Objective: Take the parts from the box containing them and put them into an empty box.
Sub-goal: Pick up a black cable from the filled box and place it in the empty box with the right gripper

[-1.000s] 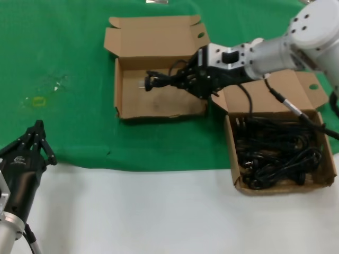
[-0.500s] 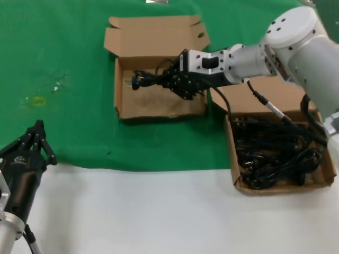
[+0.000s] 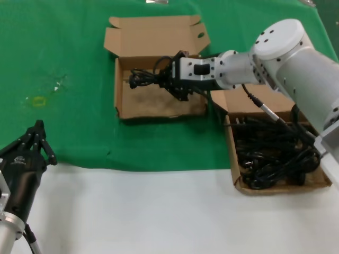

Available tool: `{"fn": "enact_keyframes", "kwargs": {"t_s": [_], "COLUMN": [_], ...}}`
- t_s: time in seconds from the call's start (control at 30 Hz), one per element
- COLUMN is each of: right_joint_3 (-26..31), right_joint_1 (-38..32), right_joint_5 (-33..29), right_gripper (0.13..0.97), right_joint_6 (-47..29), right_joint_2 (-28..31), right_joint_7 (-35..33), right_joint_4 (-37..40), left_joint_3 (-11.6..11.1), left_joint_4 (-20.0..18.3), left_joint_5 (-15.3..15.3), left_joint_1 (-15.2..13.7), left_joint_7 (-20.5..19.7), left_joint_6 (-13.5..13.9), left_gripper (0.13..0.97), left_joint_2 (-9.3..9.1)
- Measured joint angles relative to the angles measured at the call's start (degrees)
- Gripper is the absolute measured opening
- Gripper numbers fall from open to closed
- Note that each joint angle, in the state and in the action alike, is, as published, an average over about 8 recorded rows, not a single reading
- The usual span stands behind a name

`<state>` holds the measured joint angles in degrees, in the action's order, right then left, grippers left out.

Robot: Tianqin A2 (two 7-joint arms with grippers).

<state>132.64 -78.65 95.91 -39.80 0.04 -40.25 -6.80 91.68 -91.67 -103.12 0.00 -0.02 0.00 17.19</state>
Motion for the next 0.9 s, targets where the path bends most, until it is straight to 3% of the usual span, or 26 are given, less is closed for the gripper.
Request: {"fn": "enact_keyframes", "kwargs": {"t_s": [0.4, 0.8, 0.9], "right_joint_3": [11.45, 15.14, 14.76], "right_joint_1": [1.10, 1.68, 1.77], "right_joint_5": [13.03, 18.05, 18.37], "right_gripper": [0.183, 0.247, 0.296], "right_joint_6": [3.16, 3.74, 3.53], "right_joint_2": [-0.03, -0.03, -0.03], "right_joint_7": [-3.04, -4.63, -4.94], "right_joint_4": [-0.84, -0.52, -0.24], "left_joint_3": [0.00, 0.00, 0.00], "left_joint_4": [0.00, 0.00, 0.00], "left_joint_5": [0.00, 0.00, 0.00], "left_joint_1": [0.00, 0.00, 0.00], "left_joint_7": [0.00, 0.00, 0.00], "left_joint_6": [0.00, 0.00, 0.00], "left_gripper": [0.144, 0.144, 0.144], "left_joint_2": [0.00, 0.00, 0.00]}}
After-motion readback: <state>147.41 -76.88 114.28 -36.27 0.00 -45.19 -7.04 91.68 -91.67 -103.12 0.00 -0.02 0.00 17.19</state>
